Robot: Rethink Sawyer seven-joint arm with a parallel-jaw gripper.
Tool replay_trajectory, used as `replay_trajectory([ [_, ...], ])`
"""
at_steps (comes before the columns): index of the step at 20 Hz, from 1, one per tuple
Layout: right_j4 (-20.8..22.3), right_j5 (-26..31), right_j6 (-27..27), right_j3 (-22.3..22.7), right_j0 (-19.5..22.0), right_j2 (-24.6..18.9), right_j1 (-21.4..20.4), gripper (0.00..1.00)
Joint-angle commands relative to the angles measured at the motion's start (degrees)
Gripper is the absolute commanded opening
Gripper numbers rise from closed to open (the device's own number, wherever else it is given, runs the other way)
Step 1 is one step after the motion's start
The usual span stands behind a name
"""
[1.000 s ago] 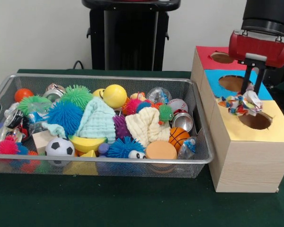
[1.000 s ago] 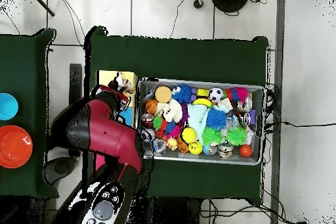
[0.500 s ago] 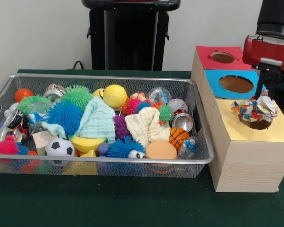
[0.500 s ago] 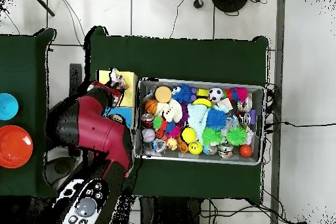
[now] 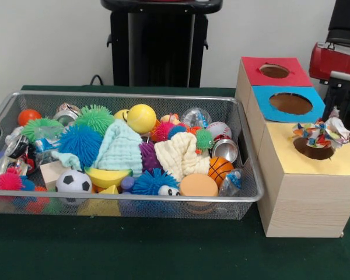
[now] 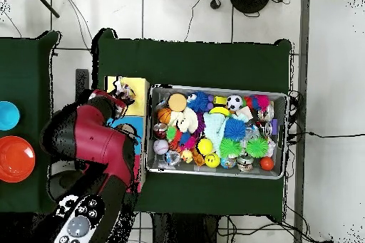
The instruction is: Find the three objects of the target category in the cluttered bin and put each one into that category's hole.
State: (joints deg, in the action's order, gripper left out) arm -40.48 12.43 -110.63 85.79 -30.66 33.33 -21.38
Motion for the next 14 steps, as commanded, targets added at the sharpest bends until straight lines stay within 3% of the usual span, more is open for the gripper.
replay_trajectory([
  [1,-0.64,4.72,-13.6,0.17,2.37,-3.93,1.57,0.0],
  [6,0.57,-0.19,-11.54,3.69,4.07,-7.6,-0.69,0.0],
  [7,0.77,-1.13,-11.35,4.18,4.53,-8.48,-1.12,1.0],
  [14,-0.3,3.25,-12.74,3.64,4.07,-8.17,-1.62,1.0],
])
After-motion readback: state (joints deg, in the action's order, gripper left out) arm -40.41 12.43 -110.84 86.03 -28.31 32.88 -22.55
